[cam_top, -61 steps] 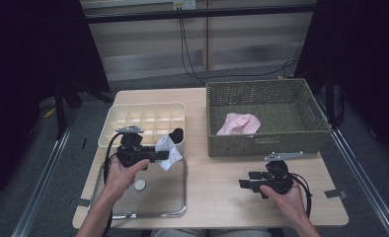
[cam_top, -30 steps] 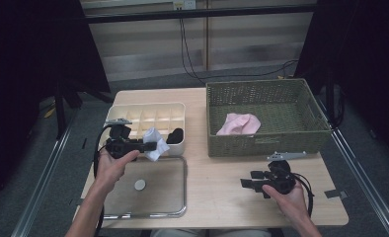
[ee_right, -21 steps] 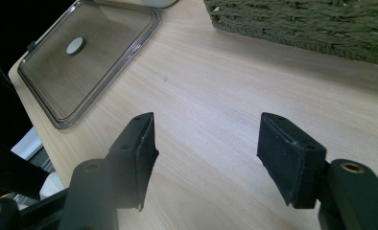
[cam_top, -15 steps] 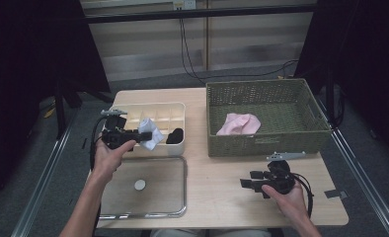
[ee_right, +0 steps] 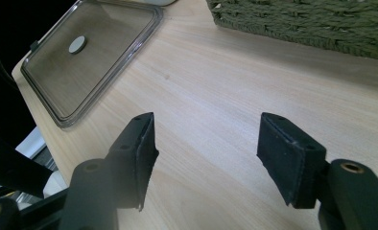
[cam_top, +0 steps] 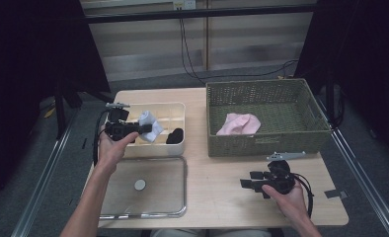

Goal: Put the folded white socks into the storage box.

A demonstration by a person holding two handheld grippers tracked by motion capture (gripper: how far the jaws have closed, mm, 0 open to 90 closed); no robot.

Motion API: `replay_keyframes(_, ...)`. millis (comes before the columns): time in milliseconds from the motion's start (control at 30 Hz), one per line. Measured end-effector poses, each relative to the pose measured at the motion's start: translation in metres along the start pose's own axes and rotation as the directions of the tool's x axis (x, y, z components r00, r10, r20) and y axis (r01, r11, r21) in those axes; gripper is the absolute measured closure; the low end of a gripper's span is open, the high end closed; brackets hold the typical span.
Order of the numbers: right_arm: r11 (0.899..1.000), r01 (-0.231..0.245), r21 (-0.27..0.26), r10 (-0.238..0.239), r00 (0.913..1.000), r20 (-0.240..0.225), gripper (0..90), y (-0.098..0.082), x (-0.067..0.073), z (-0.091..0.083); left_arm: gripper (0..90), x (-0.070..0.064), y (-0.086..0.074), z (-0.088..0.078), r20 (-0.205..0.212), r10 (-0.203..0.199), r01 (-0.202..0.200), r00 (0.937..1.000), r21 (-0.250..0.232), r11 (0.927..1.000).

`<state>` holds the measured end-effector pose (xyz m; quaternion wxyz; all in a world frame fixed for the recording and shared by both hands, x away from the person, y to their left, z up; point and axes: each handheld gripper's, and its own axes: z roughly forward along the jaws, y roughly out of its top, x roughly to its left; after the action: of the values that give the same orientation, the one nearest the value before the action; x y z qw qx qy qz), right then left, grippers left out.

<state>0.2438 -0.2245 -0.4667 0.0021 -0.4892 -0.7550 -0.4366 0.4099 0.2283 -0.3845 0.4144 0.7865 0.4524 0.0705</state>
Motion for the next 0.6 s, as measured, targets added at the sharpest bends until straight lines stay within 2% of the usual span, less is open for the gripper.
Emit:
replay_keyframes(67, 1.000, 0.004, 0.002, -0.004, 1.0000, -0.001, 38.5, 0.000, 0.000, 0.000, 60.0, 0.002, 0.002, 0.003, -0.011, 0.013, -0.013, 0.9999, 0.009, 0.9999)
replay_keyframes(200, 1.000, 0.004, 0.003, -0.004, 1.0000, -0.001, 38.4, 0.000, -0.001, 0.001, 60.0, 0.004, 0.001, 0.013, -0.014, 0.000, 0.001, 0.9999, 0.032, 0.9995)
replay_keyframes(267, 1.000, 0.002, 0.003, -0.002, 1.0000, -0.001, 38.4, 0.000, -0.001, 0.001, 60.0, 0.002, 0.001, 0.017, -0.052, 0.046, -0.043, 0.9976, 0.062, 0.9972)
replay_keyframes(333, 1.000, 0.001, 0.004, -0.001, 1.0000, 0.000, 38.5, 0.000, -0.001, 0.001, 60.0, 0.004, 0.000, 0.021, -0.036, 0.025, -0.023, 0.9990, 0.062, 0.9978)
replay_keyframes(367, 1.000, 0.000, 0.003, 0.000, 1.0000, -0.002, 38.4, 0.000, -0.001, 0.001, 60.0, 0.005, 0.000, 0.022, -0.041, 0.034, -0.031, 0.9986, 0.066, 0.9973)
replay_keyframes(433, 1.000, 0.002, 0.003, -0.002, 1.0000, -0.003, 38.5, 0.000, -0.001, 0.001, 60.0, 0.008, 0.000, 0.027, -0.038, 0.022, -0.019, 0.9990, 0.079, 0.9967)
replay_keyframes(600, 1.000, 0.007, 0.001, -0.007, 1.0000, -0.004, 38.5, 0.000, -0.003, 0.000, 60.0, 0.009, -0.002, 0.036, -0.048, 0.031, -0.026, 0.9984, 0.106, 0.9940)
